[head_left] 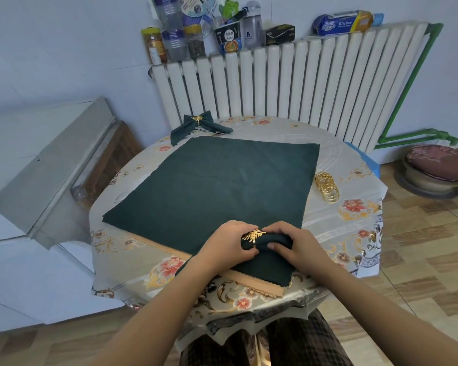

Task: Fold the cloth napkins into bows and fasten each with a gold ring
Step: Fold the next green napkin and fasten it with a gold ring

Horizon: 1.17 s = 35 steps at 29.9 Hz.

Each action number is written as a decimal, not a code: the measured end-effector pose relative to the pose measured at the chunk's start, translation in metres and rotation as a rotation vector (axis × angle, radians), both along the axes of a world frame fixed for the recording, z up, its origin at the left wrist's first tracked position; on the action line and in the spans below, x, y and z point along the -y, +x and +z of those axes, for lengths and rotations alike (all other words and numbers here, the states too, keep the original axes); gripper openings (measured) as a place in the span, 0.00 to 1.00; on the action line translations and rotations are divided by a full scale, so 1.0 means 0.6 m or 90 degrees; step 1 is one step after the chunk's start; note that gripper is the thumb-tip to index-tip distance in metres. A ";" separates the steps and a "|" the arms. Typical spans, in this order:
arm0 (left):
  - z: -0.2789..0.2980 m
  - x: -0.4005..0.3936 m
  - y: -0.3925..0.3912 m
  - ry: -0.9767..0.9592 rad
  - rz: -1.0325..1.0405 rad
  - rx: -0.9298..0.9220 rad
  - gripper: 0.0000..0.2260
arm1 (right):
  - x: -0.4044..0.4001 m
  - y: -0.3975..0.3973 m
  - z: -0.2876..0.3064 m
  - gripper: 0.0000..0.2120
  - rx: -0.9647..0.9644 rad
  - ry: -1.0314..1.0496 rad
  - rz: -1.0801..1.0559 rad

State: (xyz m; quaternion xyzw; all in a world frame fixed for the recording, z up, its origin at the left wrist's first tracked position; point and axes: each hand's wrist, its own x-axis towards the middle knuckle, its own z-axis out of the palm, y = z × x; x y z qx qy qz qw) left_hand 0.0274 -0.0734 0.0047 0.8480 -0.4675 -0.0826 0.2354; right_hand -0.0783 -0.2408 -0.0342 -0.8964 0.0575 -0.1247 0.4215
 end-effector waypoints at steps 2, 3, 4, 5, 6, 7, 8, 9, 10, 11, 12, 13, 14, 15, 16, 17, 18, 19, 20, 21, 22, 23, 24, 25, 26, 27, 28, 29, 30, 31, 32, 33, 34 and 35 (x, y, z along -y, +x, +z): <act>0.003 -0.003 0.001 0.016 0.002 0.013 0.15 | -0.002 0.000 0.001 0.16 0.000 -0.004 0.003; 0.004 -0.004 0.001 0.022 0.006 0.016 0.15 | -0.003 0.000 0.001 0.16 -0.001 -0.005 0.003; 0.003 -0.005 0.001 0.027 0.010 0.019 0.15 | -0.002 -0.001 0.002 0.16 0.000 -0.008 0.002; 0.004 -0.006 0.001 0.032 0.014 0.018 0.15 | -0.002 -0.001 0.002 0.16 0.000 -0.013 0.002; 0.005 -0.008 0.001 0.037 0.017 0.016 0.15 | -0.002 -0.001 0.002 0.16 -0.001 -0.017 0.003; 0.007 -0.010 0.001 0.039 0.019 0.011 0.15 | -0.002 -0.001 0.002 0.16 -0.002 -0.019 0.003; 0.009 -0.012 0.001 0.041 0.020 0.008 0.15 | -0.002 -0.001 0.002 0.15 -0.002 -0.020 0.003; 0.010 -0.013 0.002 0.044 0.022 0.004 0.15 | -0.002 -0.002 0.002 0.15 -0.003 -0.021 0.002; 0.011 -0.015 0.003 0.048 0.026 0.000 0.15 | -0.002 -0.002 0.002 0.14 -0.003 -0.022 0.001; 0.011 -0.017 0.003 0.049 0.032 -0.003 0.16 | -0.001 -0.002 0.002 0.14 -0.005 -0.023 -0.002; 0.010 -0.019 0.005 0.053 0.040 -0.008 0.18 | -0.001 -0.002 0.001 0.14 -0.006 -0.024 -0.003; 0.008 -0.023 0.006 0.054 0.048 -0.014 0.22 | -0.002 -0.002 0.002 0.14 -0.006 -0.025 -0.004; 0.007 -0.027 0.007 0.051 0.056 -0.024 0.25 | -0.002 -0.003 0.003 0.14 -0.006 -0.027 -0.005; 0.005 -0.034 0.008 0.041 0.065 -0.036 0.28 | -0.002 -0.003 0.003 0.14 -0.006 -0.027 -0.005; 0.005 -0.042 0.009 0.023 0.080 -0.043 0.28 | -0.001 -0.003 0.004 0.14 -0.008 -0.026 -0.004; 0.004 -0.050 0.010 -0.005 0.097 -0.036 0.27 | 0.000 -0.004 0.003 0.14 -0.013 -0.026 -0.003; 0.002 -0.060 0.011 -0.041 0.116 -0.017 0.23 | -0.002 -0.003 0.005 0.14 -0.016 -0.027 0.001; 0.001 -0.071 0.012 -0.076 0.134 -0.002 0.19 | -0.005 0.000 0.006 0.14 -0.014 -0.040 0.005; 0.001 -0.077 0.010 -0.100 0.148 -0.001 0.16 | -0.008 0.003 0.006 0.14 0.000 -0.074 -0.001; 0.000 -0.081 0.007 -0.111 0.157 -0.009 0.13 | -0.012 0.007 0.007 0.15 0.021 -0.121 -0.014; -0.002 -0.083 0.004 -0.115 0.164 -0.024 0.12 | -0.018 0.014 0.009 0.18 0.045 -0.167 -0.027; -0.004 -0.082 0.000 -0.119 0.170 -0.043 0.12 | -0.025 0.020 0.012 0.20 0.062 -0.200 -0.030; -0.006 -0.081 -0.002 -0.122 0.179 -0.063 0.11 | -0.034 0.029 0.015 0.23 0.068 -0.220 -0.019; -0.008 -0.078 -0.004 -0.125 0.187 -0.084 0.10 | -0.042 0.036 0.017 0.25 0.066 -0.234 -0.001; -0.009 -0.076 -0.005 -0.126 0.200 -0.105 0.09 | -0.049 0.043 0.016 0.26 0.059 -0.243 0.017; -0.011 -0.074 -0.005 -0.126 0.214 -0.125 0.08 | -0.052 0.050 0.013 0.26 0.047 -0.249 0.033; -0.012 -0.073 -0.004 -0.123 0.227 -0.141 0.08 | -0.054 0.054 0.009 0.26 0.034 -0.247 0.042; -0.013 -0.070 -0.004 -0.120 0.237 -0.154 0.08 | -0.053 0.055 0.005 0.26 0.027 -0.232 0.042; -0.013 -0.068 -0.004 -0.116 0.244 -0.165 0.07 | -0.053 0.055 0.003 0.25 0.026 -0.209 0.035; -0.013 -0.066 -0.004 -0.115 0.252 -0.174 0.07 | -0.053 0.055 0.001 0.24 0.027 -0.185 0.026; -0.013 -0.063 -0.005 -0.118 0.258 -0.182 0.07 | -0.053 0.054 -0.001 0.22 0.031 -0.166 0.015; -0.014 -0.061 -0.005 -0.125 0.266 -0.197 0.07 | -0.054 0.054 -0.002 0.21 0.036 -0.152 0.006; -0.016 -0.060 -0.004 -0.138 0.275 -0.222 0.07 | -0.055 0.053 -0.004 0.21 0.039 -0.143 0.001; -0.018 -0.059 -0.004 -0.154 0.286 -0.256 0.06 | -0.056 0.054 -0.005 0.21 0.039 -0.136 -0.003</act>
